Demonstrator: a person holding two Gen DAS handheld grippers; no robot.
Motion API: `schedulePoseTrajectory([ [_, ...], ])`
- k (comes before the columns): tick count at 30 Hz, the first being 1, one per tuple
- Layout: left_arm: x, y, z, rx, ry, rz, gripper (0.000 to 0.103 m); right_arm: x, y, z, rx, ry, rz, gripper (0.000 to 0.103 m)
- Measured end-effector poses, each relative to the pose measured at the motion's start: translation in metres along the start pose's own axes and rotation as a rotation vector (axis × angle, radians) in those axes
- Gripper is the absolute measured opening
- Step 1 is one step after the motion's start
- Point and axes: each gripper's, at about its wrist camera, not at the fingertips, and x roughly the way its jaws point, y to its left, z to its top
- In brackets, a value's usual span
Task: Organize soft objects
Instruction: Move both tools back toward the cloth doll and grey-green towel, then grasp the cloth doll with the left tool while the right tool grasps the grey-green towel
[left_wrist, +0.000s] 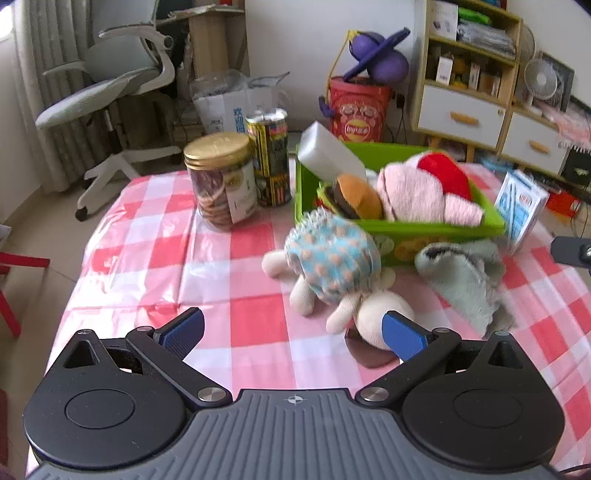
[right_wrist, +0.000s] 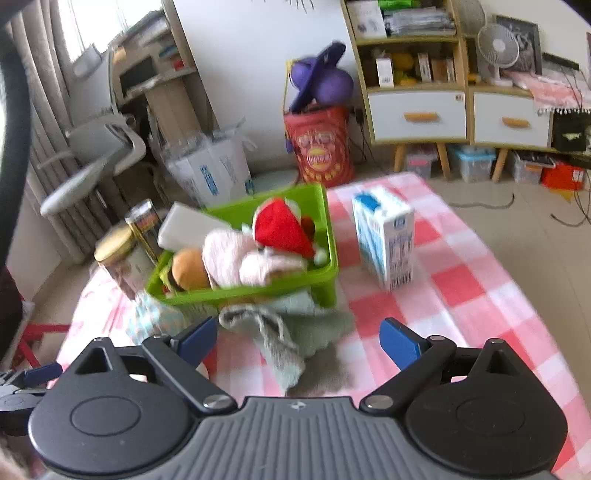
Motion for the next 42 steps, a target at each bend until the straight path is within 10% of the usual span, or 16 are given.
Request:
schedulePoseTrajectory([
  [16, 0.039, -0.02, -0.005, -0.121, 0.099, -0.049, 0.095, 0.068, 0.008, -0.021, -0.032, 0.188, -0.096, 0.08],
  [24, 0.053, -0.021, -0.002, -0.221, 0.084, -0.087, 0.078, 0.095, 0.008, -0.022, -0.01, 0.201, -0.111, 0.078],
  [35, 0.057, -0.031, 0.003, -0.212, 0.046, -0.146, 0.052, 0.116, 0.025, -0.026, -0.123, 0.147, -0.066, 0.052],
  [42, 0.056, -0.03, 0.005, -0.189, 0.051, -0.164, 0.036, 0.119, 0.032, -0.029, -0.201, 0.139, -0.066, 0.017],
])
